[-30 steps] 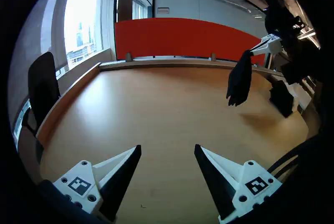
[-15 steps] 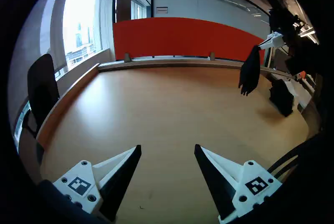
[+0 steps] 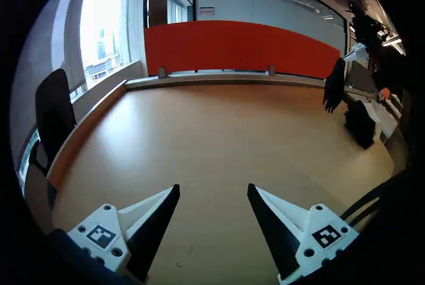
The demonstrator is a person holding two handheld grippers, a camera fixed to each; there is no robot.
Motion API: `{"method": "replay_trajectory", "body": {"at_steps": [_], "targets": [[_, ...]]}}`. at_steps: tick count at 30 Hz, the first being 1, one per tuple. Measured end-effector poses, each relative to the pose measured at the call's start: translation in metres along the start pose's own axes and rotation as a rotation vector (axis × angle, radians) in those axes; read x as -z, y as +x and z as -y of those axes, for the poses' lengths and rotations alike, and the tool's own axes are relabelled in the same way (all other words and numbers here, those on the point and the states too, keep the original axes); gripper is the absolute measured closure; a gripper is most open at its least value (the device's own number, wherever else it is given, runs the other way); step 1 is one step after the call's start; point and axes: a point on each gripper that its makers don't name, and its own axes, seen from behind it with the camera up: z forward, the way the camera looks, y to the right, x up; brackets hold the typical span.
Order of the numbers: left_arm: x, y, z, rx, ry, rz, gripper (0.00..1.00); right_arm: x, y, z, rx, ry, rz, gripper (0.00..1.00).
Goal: Fold towel
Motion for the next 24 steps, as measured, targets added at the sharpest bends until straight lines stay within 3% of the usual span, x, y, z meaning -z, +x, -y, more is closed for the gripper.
{"method": "replay_trajectory", "body": {"at_steps": [14,24], "targets": [[-0.005,0.004,-0.007,-0.001,0.001,0.012,0.06,0.026,-0.035,-0.069,-0.039,-0.076,0.056,0.96],[-0.009,0.005,-0.017,-0.017,-0.01,0.022,0.06,0.046,-0.057,-0.106,-0.08,-0.127,0.082,0.96]]}}
